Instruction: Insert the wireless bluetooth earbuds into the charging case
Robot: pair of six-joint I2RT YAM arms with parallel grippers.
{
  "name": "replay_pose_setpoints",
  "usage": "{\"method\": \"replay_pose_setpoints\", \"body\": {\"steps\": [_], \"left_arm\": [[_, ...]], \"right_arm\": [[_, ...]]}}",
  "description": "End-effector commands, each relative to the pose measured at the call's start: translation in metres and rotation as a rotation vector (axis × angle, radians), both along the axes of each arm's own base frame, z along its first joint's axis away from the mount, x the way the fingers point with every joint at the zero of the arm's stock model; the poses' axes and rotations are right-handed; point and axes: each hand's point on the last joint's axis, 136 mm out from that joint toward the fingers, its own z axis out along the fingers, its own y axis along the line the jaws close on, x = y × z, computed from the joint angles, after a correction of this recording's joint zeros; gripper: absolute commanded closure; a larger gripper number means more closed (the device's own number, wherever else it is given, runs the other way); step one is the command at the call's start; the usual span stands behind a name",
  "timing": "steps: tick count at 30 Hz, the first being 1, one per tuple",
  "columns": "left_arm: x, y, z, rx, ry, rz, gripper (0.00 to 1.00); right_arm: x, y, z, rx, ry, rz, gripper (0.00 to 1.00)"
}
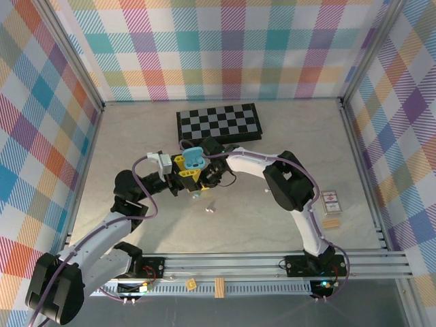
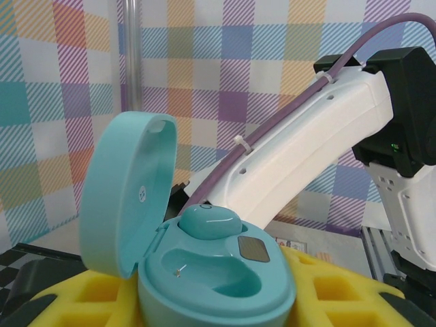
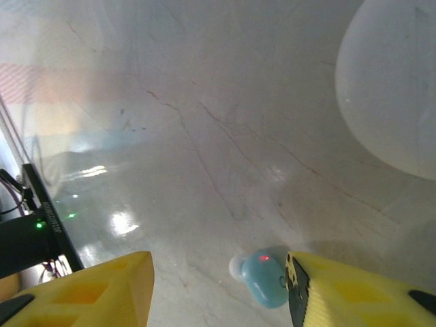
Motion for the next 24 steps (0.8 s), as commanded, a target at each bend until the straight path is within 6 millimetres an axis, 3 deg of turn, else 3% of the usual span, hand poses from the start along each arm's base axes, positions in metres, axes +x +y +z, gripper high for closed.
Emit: {"method": "replay_pose_setpoints", "body": {"steps": [1, 11, 24], "left_arm": [[-0.002, 0.001, 0.019, -0.012, -0.058, 0.004, 0.61], [0.000, -0.001, 0.014, 0.002, -0.051, 0.009, 0.61], [0.001, -0.001, 0.010, 0.012, -0.044, 0.014, 0.61]], "right_arm": [[-0.008, 0.002, -0.007, -0.025, -0.004, 0.059, 0.46], [-0.022, -0.006, -0.014, -0.083, -0.013, 0.133, 0.59], [-0.013, -0.017, -0.021, -0.184, -0.067, 0.081, 0.72]]}}
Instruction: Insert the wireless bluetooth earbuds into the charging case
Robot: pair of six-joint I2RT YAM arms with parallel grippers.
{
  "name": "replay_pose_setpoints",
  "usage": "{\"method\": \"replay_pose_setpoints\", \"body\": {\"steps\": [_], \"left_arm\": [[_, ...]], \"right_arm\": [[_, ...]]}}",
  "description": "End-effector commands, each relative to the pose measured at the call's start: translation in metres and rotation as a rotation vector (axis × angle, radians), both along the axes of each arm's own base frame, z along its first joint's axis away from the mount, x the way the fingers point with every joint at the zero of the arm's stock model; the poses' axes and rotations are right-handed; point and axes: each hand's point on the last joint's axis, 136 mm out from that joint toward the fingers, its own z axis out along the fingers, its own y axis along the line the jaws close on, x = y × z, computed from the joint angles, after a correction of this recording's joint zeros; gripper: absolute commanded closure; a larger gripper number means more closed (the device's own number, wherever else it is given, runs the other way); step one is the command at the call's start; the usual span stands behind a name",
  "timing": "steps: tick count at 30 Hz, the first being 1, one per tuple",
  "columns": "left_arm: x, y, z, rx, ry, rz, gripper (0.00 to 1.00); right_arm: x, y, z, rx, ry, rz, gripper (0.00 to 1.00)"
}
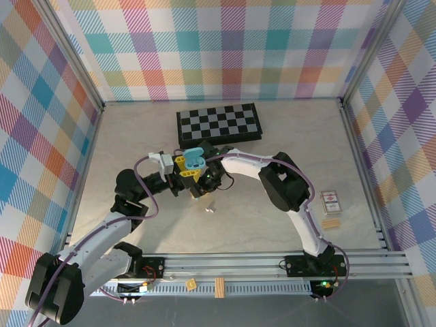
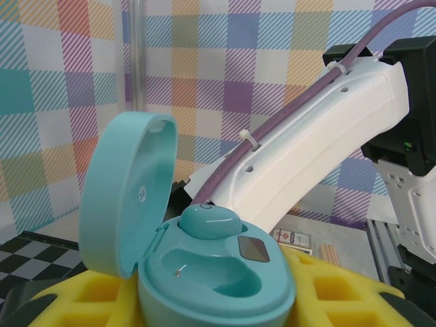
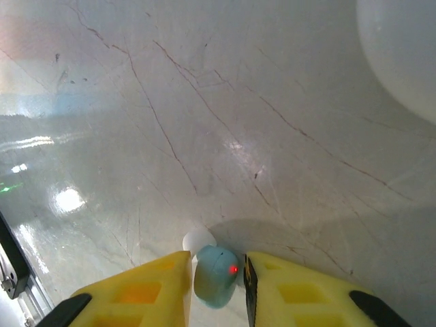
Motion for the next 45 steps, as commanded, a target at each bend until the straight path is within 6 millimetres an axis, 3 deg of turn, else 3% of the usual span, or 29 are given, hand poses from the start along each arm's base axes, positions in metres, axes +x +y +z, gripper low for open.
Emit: {"method": "replay_pose_setpoints", "body": {"steps": [1, 9, 17, 20, 23, 32, 37, 45], "left_arm": [[-0.001, 0.000, 0.016, -0.009, -0.059, 0.002, 0.61], [-0.003, -0.001, 0.017, -0.007, -0.062, -0.003, 0.61], [-0.003, -0.003, 0.015, 0.004, -0.064, -0.009, 0.61], [-0.003, -0.004, 0.015, 0.005, -0.062, -0.014, 0.61], [-0.003, -0.005, 0.015, 0.005, -0.064, -0.018, 0.61], [-0.010, -0.003, 0.024, -0.010, -0.086, -0.018, 0.61], [-0.015, 0.001, 0.030, -0.009, -0.102, -0.005, 0.61], [-0.021, 0.003, 0.035, 0.003, -0.117, -0.002, 0.61]], "right_arm": [[0.001, -0.007, 0.002, -0.057, -0.021, -0.022, 0.73], [0.016, -0.031, 0.026, -0.050, -0.095, -0.144, 0.74], [0.022, -0.105, 0.028, -0.091, -0.100, -0.353, 0.75], [0.015, -0.117, 0.031, -0.080, -0.113, -0.350, 0.71], [0.012, -0.111, 0.034, -0.071, -0.117, -0.314, 0.65], [0.016, -0.050, 0.038, -0.026, -0.128, -0.188, 0.59], [0.014, -0.028, 0.033, -0.022, -0.107, -0.130, 0.57], [0.004, -0.021, 0.015, -0.124, -0.144, -0.050, 0.60]]}}
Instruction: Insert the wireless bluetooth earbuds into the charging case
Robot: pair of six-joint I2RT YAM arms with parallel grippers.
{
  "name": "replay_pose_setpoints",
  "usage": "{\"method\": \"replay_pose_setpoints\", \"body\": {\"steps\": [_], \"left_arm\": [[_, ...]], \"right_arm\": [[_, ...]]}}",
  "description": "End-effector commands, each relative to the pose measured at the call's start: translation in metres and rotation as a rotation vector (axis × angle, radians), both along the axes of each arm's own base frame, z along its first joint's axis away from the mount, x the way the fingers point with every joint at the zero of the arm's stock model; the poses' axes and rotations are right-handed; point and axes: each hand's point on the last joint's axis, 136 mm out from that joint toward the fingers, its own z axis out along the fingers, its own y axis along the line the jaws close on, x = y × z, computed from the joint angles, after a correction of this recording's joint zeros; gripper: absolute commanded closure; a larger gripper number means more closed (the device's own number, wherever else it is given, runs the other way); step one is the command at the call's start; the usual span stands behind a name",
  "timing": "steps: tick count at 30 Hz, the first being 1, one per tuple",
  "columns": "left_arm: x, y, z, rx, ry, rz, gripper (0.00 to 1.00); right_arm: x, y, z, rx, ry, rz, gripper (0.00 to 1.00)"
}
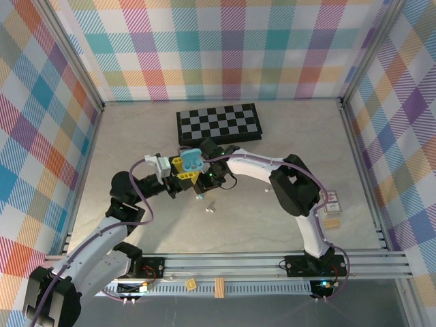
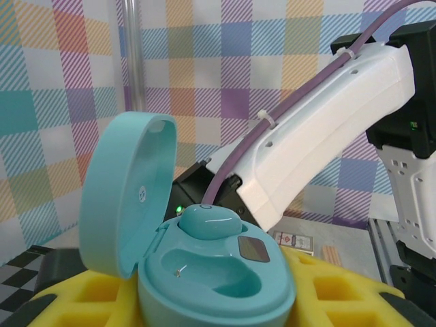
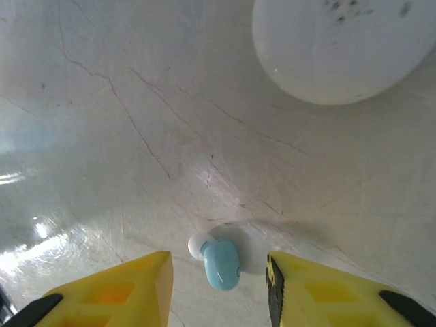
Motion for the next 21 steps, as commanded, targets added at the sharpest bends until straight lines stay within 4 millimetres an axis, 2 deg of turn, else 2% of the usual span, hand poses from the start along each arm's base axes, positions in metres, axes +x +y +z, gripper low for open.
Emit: {"method": "replay_pose_setpoints", "body": {"steps": [1, 12, 17, 21], "left_arm": [[-0.005, 0.000, 0.019, -0.009, -0.058, -0.001, 0.61], [-0.005, -0.002, 0.018, 0.003, -0.056, -0.011, 0.61], [-0.005, -0.002, 0.019, 0.003, -0.058, -0.009, 0.61], [-0.006, -0.001, 0.019, 0.001, -0.061, -0.008, 0.61]], "right_arm": [[-0.008, -0.004, -0.007, -0.070, -0.004, 0.048, 0.61], [-0.016, -0.003, -0.025, -0.114, 0.025, 0.055, 0.73], [-0.016, -0.005, -0.017, -0.104, 0.014, 0.031, 0.77], [-0.010, -0.019, -0.005, -0.105, -0.021, -0.021, 0.78]]}}
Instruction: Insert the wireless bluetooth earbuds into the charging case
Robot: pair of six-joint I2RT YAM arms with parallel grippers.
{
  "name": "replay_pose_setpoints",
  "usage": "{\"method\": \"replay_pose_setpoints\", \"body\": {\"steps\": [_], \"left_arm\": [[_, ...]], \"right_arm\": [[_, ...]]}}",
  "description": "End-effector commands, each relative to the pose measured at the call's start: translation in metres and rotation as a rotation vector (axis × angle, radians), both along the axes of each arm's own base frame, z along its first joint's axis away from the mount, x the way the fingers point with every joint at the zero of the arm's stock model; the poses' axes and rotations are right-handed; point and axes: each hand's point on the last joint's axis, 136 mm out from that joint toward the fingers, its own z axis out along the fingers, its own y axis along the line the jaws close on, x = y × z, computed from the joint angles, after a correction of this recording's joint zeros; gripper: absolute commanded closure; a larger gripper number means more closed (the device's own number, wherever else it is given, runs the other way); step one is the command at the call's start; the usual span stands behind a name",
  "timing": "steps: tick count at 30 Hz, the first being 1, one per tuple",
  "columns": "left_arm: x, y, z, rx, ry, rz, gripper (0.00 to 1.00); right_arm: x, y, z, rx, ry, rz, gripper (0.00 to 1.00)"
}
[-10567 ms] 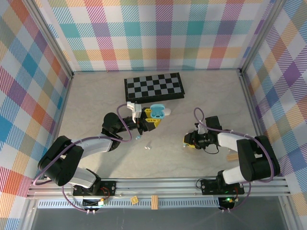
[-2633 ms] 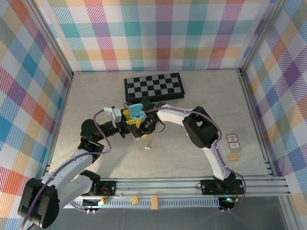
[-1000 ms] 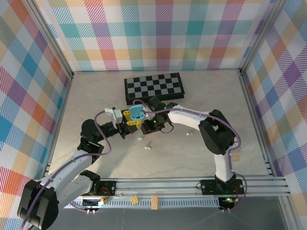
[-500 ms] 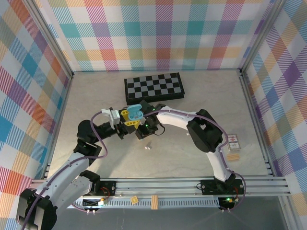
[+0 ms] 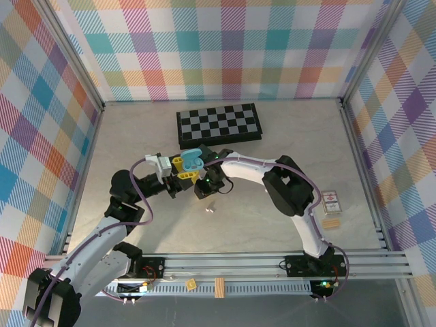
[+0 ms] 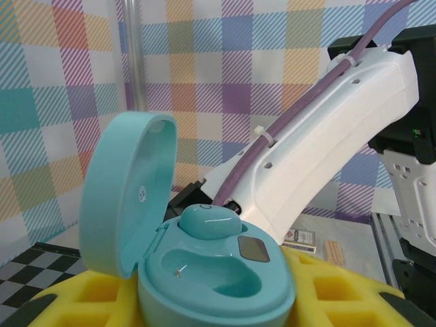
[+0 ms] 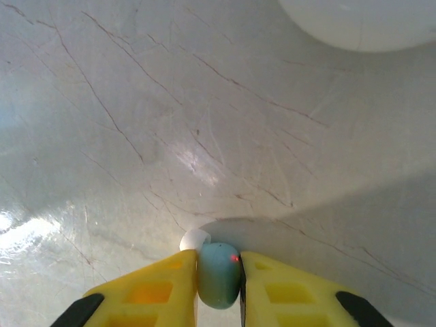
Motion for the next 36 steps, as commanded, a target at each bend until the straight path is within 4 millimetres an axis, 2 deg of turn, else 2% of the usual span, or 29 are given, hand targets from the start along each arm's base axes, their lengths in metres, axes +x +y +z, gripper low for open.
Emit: {"method": "replay_pose_setpoints", "body": {"steps": [1, 4, 7, 14, 18, 23, 27, 30, 36], "left_arm": [[-0.006, -0.001, 0.021, -0.019, -0.065, -0.012, 0.61], [-0.006, -0.002, 0.021, -0.019, -0.068, -0.014, 0.61], [-0.005, -0.005, 0.021, -0.016, -0.067, -0.025, 0.61], [-0.003, -0.011, 0.021, -0.006, -0.078, -0.040, 0.61], [-0.002, -0.016, 0.022, -0.003, -0.075, -0.057, 0.61], [-0.003, -0.017, 0.020, -0.003, -0.072, -0.056, 0.61], [-0.004, -0.017, 0.020, -0.001, -0.068, -0.056, 0.61], [-0.004, -0.018, 0.019, 0.003, -0.068, -0.055, 0.61], [-0.003, -0.017, 0.018, 0.009, -0.071, -0.049, 0.61]], "right_arm": [[0.002, -0.019, 0.019, -0.010, -0.032, -0.061, 0.78], [0.005, -0.041, 0.028, 0.005, -0.038, -0.130, 0.78], [0.006, -0.074, 0.028, -0.014, -0.035, -0.218, 0.78], [-0.011, -0.161, 0.016, -0.023, 0.038, -0.463, 0.78], [-0.028, -0.188, 0.010, -0.020, 0.063, -0.542, 0.77], [-0.040, -0.192, -0.005, -0.022, 0.119, -0.584, 0.75], [-0.045, -0.181, -0.006, 0.008, 0.148, -0.579, 0.68], [-0.052, -0.171, -0.003, 0.031, 0.174, -0.558, 0.59], [-0.067, -0.137, 0.007, 0.108, 0.234, -0.509, 0.52]]}}
